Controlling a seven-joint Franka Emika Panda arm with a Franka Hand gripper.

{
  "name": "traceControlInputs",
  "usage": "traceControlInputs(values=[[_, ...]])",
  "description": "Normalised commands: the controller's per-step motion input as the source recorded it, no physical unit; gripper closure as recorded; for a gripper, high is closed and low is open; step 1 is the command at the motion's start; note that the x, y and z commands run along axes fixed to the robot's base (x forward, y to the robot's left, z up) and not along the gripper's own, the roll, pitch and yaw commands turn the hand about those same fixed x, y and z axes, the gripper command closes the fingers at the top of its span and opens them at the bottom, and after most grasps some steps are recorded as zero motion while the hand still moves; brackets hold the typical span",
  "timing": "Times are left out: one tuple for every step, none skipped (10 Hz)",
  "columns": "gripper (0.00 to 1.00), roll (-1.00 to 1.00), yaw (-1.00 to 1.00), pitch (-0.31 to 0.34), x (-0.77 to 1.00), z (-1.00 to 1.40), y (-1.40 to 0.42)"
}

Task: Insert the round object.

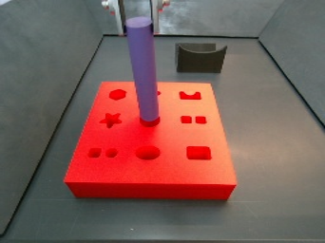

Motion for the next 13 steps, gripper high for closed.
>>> traceControlInputs(values=[[1.0, 0.0, 0.0, -0.081, -0.01, -0.19, 0.0], [1.0, 0.0, 0.0, -0.083, 0.0, -0.17, -0.01], [1.0, 0.0, 0.0, -0.091, 0.0, -0.16, -0.06], [1.0, 0.0, 0.0, -0.094, 0.0, -0.2, -0.02], [1.0, 0.0, 0.0, -0.076, 0.0, -0.17, -0.01], [1.0, 0.0, 0.0, -0.054, 0.0, -0.12, -0.1], [1.0, 0.04, 0.03, -0.029, 0.0, -0.06, -0.21], [1.0, 0.04, 0.0, -0.037, 0.01, -0.12, -0.17], [1.0, 0.04, 0.0, -0.06, 0.0, -0.16, -0.14], [1.0, 0.02, 0.0, -0.063, 0.0, -0.18, -0.11], [1.0, 0.01, 0.0, -0.037, 0.05, -0.17, -0.03], [1.0, 0.0, 0.0, -0.02, 0.08, -0.17, 0.0], [1.0, 0.0, 0.0, 0.0, 0.16, -0.12, 0.0]])
